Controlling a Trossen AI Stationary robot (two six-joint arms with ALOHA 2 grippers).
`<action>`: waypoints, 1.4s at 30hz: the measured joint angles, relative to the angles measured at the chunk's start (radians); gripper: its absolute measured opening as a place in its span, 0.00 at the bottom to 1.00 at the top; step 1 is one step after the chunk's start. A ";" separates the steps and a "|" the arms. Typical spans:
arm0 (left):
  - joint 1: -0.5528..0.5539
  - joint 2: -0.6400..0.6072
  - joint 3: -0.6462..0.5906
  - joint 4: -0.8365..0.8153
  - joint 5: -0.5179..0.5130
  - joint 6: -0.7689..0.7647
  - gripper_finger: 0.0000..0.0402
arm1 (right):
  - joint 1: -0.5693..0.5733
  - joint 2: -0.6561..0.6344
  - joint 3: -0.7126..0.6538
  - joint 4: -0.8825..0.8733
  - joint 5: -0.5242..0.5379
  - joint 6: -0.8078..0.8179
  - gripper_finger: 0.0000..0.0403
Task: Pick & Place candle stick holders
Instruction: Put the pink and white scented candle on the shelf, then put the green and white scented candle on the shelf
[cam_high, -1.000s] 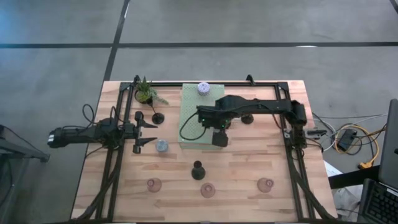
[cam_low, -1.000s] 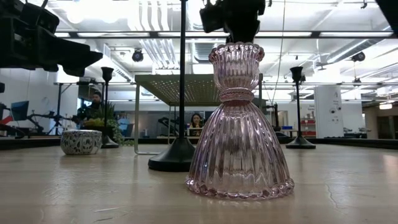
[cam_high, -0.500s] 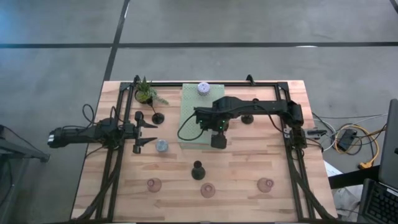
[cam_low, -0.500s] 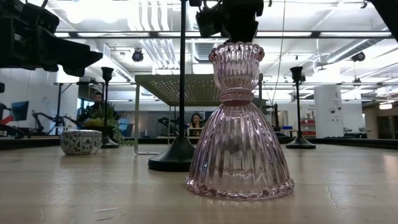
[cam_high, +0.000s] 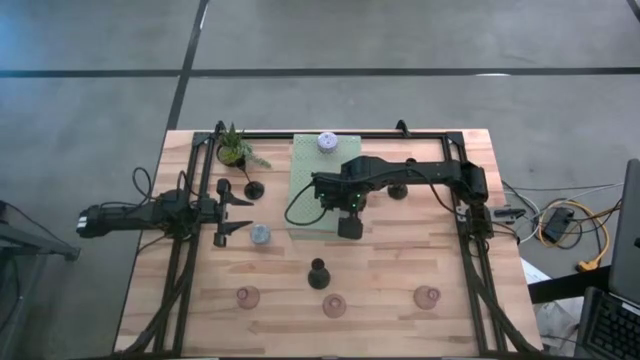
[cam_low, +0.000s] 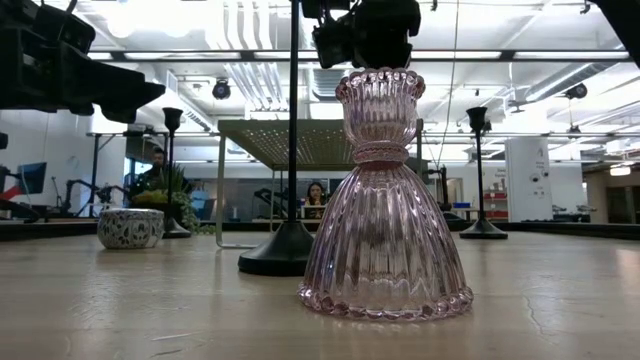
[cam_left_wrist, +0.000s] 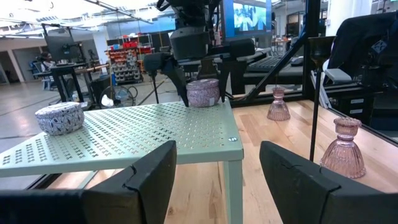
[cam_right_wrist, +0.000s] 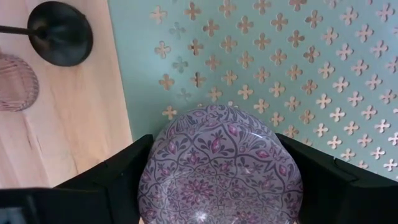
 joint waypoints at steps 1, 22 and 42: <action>0.000 0.000 0.000 0.000 0.000 0.000 0.59 | -0.001 0.000 0.000 -0.001 0.000 0.002 0.76; 0.000 0.000 0.000 0.000 0.000 0.000 0.59 | -0.007 -0.015 0.010 -0.012 0.003 0.002 0.93; 0.000 0.000 0.000 0.000 0.000 0.000 0.59 | 0.002 -0.291 -0.024 -0.045 0.018 0.158 0.99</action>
